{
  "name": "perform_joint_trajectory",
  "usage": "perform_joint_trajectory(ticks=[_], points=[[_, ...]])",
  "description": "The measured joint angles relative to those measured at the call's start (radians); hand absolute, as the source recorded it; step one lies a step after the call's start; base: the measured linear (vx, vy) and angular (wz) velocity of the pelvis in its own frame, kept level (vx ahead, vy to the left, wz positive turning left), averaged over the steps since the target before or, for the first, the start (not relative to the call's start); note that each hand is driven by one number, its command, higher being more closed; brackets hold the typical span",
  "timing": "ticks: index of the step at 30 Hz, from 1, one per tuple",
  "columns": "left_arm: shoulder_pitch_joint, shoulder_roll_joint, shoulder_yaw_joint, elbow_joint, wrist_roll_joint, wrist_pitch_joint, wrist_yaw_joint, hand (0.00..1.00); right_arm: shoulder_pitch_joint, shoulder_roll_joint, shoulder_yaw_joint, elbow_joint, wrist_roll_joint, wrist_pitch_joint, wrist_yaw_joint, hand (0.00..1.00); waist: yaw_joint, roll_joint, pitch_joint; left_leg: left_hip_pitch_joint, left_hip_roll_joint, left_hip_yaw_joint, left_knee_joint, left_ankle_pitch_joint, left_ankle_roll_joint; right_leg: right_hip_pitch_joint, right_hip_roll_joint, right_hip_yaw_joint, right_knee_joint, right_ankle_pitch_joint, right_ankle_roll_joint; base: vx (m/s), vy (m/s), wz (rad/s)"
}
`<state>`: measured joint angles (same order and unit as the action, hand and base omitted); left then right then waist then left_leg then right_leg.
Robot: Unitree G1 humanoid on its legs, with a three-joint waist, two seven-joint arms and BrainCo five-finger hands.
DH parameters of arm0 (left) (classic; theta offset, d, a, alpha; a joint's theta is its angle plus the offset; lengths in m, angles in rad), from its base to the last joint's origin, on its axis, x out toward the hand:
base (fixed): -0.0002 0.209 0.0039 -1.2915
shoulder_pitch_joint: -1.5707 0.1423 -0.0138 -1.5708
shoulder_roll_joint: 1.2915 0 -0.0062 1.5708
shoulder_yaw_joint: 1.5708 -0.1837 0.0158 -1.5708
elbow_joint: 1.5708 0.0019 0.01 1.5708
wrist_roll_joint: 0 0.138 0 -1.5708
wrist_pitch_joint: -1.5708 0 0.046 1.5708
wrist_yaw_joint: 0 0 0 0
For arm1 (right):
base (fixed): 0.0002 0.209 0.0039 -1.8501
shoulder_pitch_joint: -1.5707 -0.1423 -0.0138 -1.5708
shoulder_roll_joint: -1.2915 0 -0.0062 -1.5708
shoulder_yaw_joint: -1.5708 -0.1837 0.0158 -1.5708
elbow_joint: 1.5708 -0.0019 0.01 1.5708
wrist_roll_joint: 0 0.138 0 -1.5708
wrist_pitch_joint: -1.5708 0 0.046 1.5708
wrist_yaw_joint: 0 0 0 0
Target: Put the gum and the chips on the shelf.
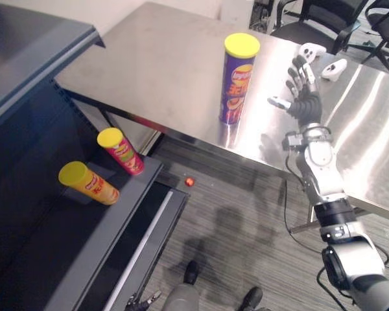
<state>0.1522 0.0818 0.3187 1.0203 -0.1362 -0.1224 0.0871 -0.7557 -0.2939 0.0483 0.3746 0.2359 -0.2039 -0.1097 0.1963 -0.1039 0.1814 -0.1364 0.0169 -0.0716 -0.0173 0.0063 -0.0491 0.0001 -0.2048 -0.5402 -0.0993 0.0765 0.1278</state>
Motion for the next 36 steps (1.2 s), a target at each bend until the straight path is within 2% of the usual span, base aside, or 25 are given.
perform_joint_trajectory(ticks=[7,11,17,22,36], points=[[-0.003,0.000,-0.003,-0.005,-0.002,-0.001,0.017,0.00,-0.081,0.002,0.010,0.053,0.000,0.022,-0.014,0.00,0.010,-0.013,0.011,-0.010,-0.002,-0.021,0.002,0.002,0.000,0.003,0.000,-0.019,0.000,0.000,0.000,0.01,0.005,0.08],[-0.012,0.000,-0.008,-0.006,-0.003,-0.002,0.019,0.00,-0.106,0.003,0.009,0.094,0.000,0.023,-0.016,0.00,0.028,-0.017,0.020,-0.010,0.000,-0.021,0.003,0.002,-0.001,0.003,0.002,-0.019,0.000,0.000,0.000,0.00,0.000,0.00],[-0.021,0.003,-0.008,-0.007,-0.009,-0.004,0.024,0.00,-0.147,0.006,0.008,0.125,0.001,0.026,-0.018,0.00,0.034,-0.026,0.038,-0.018,0.003,-0.025,0.003,0.007,-0.004,-0.001,0.006,-0.025,0.000,0.000,0.000,0.00,0.001,0.02],[-0.032,0.003,-0.010,-0.007,-0.011,-0.004,0.024,0.00,-0.170,0.006,0.004,0.164,0.001,0.028,-0.020,0.00,0.051,-0.030,0.046,-0.018,0.005,-0.025,0.003,0.007,-0.005,-0.001,0.008,-0.025,0.000,0.000,0.000,0.00,0.000,0.00],[-0.034,0.011,-0.040,-0.016,-0.012,-0.006,0.026,0.00,-0.213,0.007,0.005,0.232,0.001,0.031,-0.021,0.00,0.056,-0.031,0.059,-0.033,0.007,-0.040,0.006,0.009,-0.006,-0.014,0.008,-0.030,0.016,-0.003,-0.003,0.00,0.002,0.02]])
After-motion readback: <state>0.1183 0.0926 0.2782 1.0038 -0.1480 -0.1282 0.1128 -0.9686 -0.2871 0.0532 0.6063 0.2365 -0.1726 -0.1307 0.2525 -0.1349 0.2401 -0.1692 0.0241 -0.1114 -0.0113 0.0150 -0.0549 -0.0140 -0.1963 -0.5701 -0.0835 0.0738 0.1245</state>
